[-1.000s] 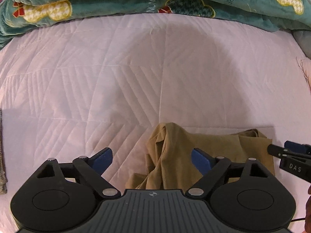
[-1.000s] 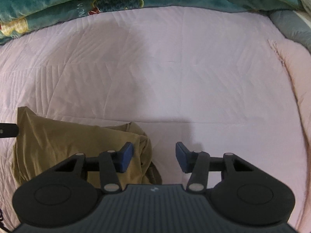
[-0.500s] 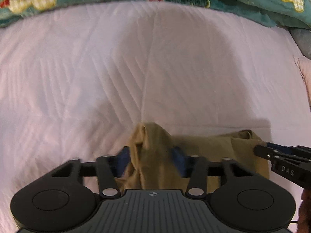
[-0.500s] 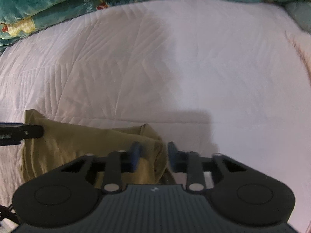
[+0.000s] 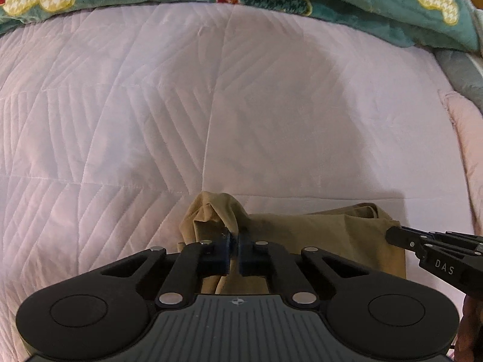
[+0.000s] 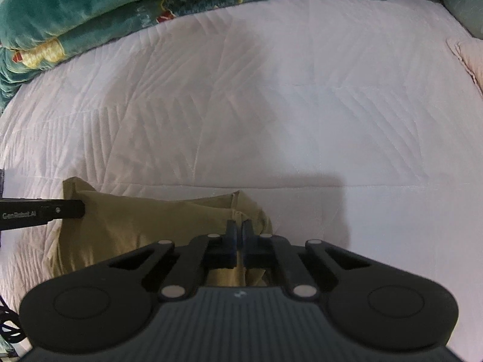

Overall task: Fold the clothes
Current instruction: 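Lower both grippers onto the folded khaki garment and close on its edge, then lift the khaki garment with both grippers and shake it open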

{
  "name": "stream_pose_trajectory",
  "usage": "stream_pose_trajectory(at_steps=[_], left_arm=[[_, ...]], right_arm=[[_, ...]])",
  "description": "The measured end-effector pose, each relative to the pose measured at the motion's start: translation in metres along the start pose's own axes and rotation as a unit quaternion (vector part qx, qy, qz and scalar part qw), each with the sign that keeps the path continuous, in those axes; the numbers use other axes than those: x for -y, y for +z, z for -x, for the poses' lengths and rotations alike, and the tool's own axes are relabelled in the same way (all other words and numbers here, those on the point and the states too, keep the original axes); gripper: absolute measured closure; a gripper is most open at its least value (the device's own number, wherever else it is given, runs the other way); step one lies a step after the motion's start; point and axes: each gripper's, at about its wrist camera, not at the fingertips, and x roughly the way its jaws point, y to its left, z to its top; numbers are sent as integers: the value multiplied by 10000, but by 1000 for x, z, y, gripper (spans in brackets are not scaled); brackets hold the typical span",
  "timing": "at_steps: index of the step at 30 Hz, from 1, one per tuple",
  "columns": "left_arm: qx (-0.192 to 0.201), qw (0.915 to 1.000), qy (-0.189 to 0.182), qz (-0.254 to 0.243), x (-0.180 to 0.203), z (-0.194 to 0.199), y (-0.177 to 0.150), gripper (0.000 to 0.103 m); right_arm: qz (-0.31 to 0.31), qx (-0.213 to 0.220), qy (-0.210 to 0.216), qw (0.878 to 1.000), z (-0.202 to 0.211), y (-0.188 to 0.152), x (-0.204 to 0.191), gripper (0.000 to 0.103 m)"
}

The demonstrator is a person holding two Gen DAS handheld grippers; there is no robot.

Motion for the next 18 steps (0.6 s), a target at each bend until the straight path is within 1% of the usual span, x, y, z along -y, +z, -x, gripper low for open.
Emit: stream_pose_trajectory(at_steps=[8, 18], left_arm=[[130, 9999, -101, -29, -3, 17, -2, 99], [368, 9993, -99, -40, 3, 59, 11, 99]], right_arm=[[49, 165, 35, 9998, 20, -1, -7, 100], [154, 482, 93, 9987, 52, 13, -19, 100]])
